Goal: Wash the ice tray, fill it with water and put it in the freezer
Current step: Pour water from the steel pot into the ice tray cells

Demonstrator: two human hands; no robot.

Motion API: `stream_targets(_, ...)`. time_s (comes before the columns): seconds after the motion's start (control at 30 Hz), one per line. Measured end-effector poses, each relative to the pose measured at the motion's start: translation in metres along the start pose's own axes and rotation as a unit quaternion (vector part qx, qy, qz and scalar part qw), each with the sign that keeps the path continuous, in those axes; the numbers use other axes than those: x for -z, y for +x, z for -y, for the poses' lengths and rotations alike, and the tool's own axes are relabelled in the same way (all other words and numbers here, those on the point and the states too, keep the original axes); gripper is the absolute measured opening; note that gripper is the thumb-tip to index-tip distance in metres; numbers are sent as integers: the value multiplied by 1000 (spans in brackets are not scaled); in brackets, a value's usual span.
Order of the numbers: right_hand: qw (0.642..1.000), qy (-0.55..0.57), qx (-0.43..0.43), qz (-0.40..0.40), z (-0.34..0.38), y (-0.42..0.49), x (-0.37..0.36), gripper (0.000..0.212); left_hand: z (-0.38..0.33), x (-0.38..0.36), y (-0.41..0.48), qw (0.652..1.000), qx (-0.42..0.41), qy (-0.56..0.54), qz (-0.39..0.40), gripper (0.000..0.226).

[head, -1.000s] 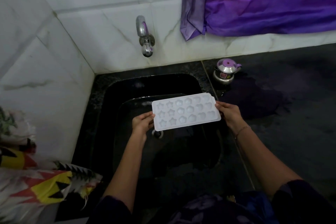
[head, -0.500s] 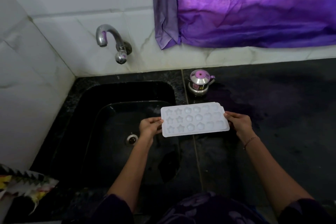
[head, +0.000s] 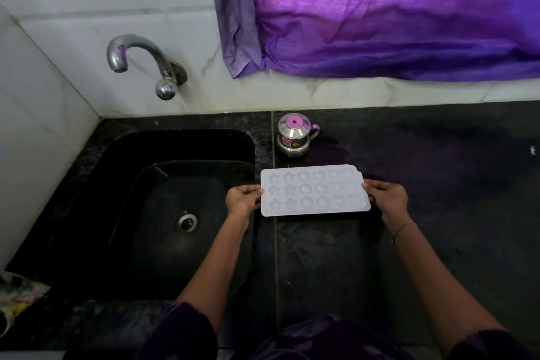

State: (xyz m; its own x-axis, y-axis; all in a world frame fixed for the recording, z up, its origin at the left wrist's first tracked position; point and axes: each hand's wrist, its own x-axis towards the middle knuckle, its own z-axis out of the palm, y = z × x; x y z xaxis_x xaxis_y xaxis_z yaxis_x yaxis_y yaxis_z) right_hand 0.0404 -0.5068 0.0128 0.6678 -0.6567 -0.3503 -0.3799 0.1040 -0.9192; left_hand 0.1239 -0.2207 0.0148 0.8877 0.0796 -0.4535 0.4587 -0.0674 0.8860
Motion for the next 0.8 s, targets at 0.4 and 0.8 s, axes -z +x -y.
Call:
stream_targets(0.4,998,-59,4,-4,-2,10,1,23,2,-11,14,999,-4,18,-35,16)
stream_targets(0.8,978,-140,152,-16,35,26,-15,31,-28,-11,42,991,-58,87,-86,10)
